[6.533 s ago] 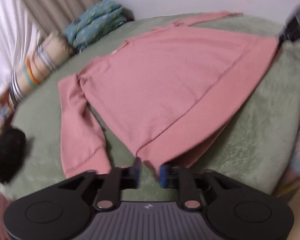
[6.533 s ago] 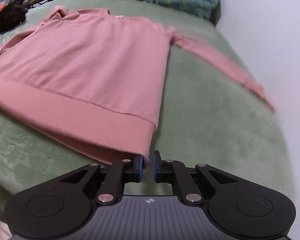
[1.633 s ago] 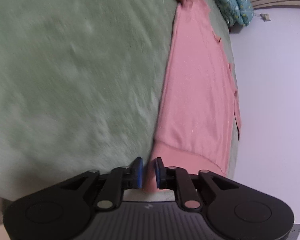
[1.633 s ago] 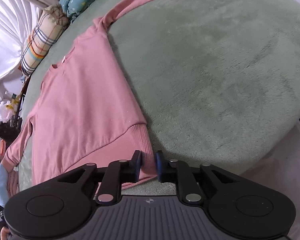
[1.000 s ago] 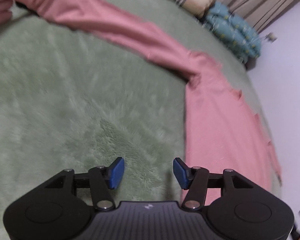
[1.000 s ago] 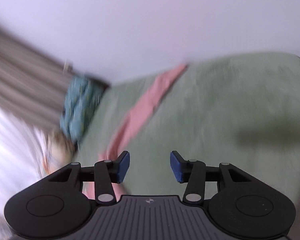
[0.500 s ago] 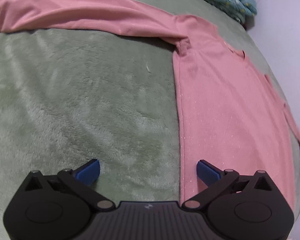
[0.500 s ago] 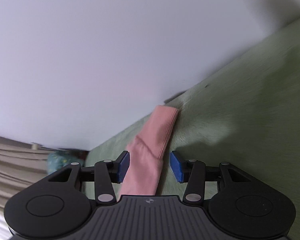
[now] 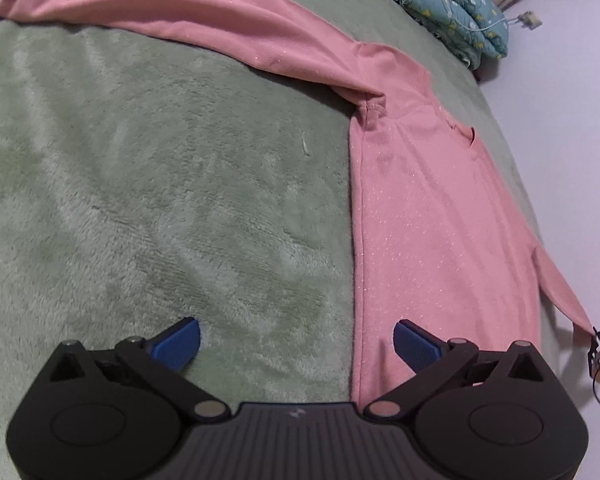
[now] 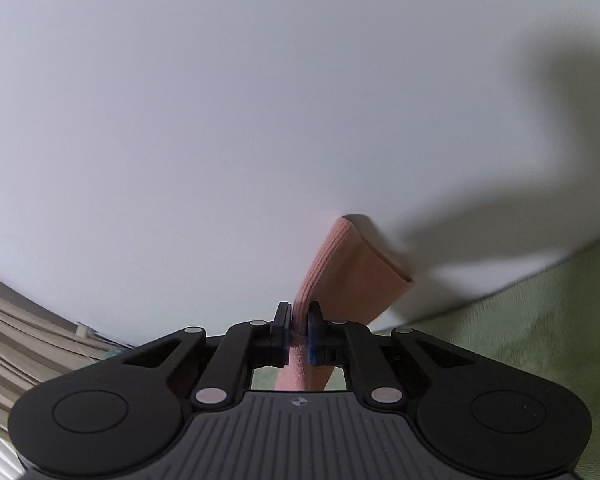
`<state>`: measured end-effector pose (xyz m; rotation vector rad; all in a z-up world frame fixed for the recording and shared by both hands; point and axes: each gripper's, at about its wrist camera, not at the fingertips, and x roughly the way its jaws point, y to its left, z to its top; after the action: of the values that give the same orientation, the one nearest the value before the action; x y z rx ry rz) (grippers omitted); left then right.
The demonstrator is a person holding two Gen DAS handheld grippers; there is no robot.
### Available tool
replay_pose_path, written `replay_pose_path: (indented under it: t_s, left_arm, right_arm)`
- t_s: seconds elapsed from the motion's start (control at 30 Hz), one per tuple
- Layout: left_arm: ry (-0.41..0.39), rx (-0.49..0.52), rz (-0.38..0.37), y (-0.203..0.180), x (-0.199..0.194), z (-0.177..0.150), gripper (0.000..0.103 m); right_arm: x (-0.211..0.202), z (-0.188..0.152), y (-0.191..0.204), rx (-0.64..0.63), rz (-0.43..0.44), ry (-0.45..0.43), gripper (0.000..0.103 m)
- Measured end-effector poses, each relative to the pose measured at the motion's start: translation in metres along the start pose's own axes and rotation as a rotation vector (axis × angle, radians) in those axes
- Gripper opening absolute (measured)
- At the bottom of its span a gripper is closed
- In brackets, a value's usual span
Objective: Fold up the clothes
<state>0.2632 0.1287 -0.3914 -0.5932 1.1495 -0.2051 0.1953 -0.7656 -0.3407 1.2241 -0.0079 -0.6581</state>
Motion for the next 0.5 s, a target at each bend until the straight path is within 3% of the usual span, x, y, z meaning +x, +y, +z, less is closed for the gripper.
replay_pose_path:
  t_s: [0.3,0.43,0.5]
  left_arm:
    - [-0.009,0.014,0.005,-0.004,-0.001,-0.001,0.103]
    - [-0.006,0.042,0.020,-0.009,0.001,-0.002,0.103]
    - [0.001,0.043,0.022,-0.009,0.002,0.000,0.103]
  right_arm:
    - [0.006,0.014,0.037,-0.041,0.030,-0.014,0.008]
    - [0.019,0.010,0.021,-0.173,-0.139,0.062,0.015]
    - [0.013,0.011,-0.002,-0.187,-0.215,0.108,0.026]
